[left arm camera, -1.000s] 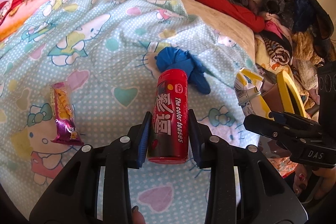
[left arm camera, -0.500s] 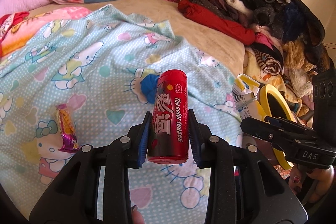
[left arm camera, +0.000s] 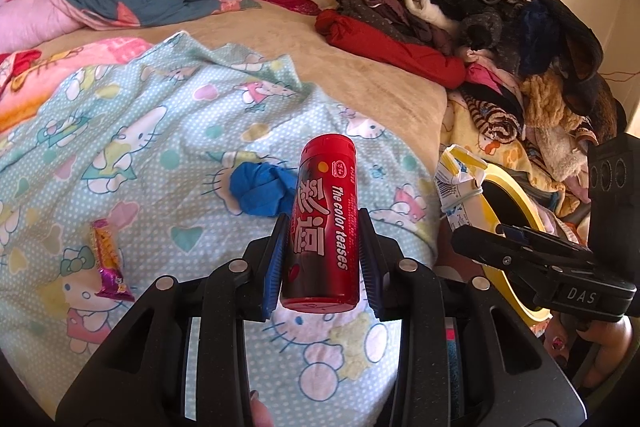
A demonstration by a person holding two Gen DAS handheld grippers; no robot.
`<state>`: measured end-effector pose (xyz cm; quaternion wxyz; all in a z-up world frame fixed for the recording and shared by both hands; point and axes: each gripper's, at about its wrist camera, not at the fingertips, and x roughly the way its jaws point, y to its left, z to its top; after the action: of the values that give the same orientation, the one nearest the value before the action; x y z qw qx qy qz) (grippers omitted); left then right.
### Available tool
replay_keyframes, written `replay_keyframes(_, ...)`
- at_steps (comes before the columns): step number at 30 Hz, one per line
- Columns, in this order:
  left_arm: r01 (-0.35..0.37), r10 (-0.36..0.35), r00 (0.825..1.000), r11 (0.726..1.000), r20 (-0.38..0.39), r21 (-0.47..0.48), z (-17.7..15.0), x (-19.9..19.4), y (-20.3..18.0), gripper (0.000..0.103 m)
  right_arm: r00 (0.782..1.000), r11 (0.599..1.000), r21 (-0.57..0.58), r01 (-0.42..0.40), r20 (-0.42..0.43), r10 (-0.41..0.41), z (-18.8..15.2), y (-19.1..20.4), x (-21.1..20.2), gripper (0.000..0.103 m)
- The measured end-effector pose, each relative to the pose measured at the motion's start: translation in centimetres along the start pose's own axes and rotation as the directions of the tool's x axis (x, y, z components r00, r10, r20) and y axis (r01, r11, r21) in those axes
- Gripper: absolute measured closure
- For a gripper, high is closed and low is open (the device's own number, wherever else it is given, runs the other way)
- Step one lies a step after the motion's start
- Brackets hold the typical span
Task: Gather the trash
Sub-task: 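Carry the tube and yellow wrapper over the yellow bin and open both tools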
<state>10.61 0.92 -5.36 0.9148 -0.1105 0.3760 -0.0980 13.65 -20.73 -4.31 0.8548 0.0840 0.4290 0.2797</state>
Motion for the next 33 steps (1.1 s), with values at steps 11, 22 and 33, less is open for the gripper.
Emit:
replay_keyframes(11,0.026,-0.027,1.000,0.998,0.010,0.053,0.5,-0.1,-3.2,0.077,0.999,0.999,0.042,0.029,0.039,-0.030,-0.4,-2.3,-2.5,0.048)
replay_keyframes(22,0.095,-0.096,0.995,0.988,0.003,0.120,1.0,0.6,-7.4,0.077,0.989,0.989,0.119,0.092,0.109,-0.105,-0.8,-6.0,-6.1,0.048)
replay_keyframes(33,0.160,-0.157,0.987,0.972,-0.027,0.171,0.8,1.7,-11.0,0.077,0.972,0.968,0.206,0.142,0.158,-0.176,-1.7,-9.5,-9.5,0.048)
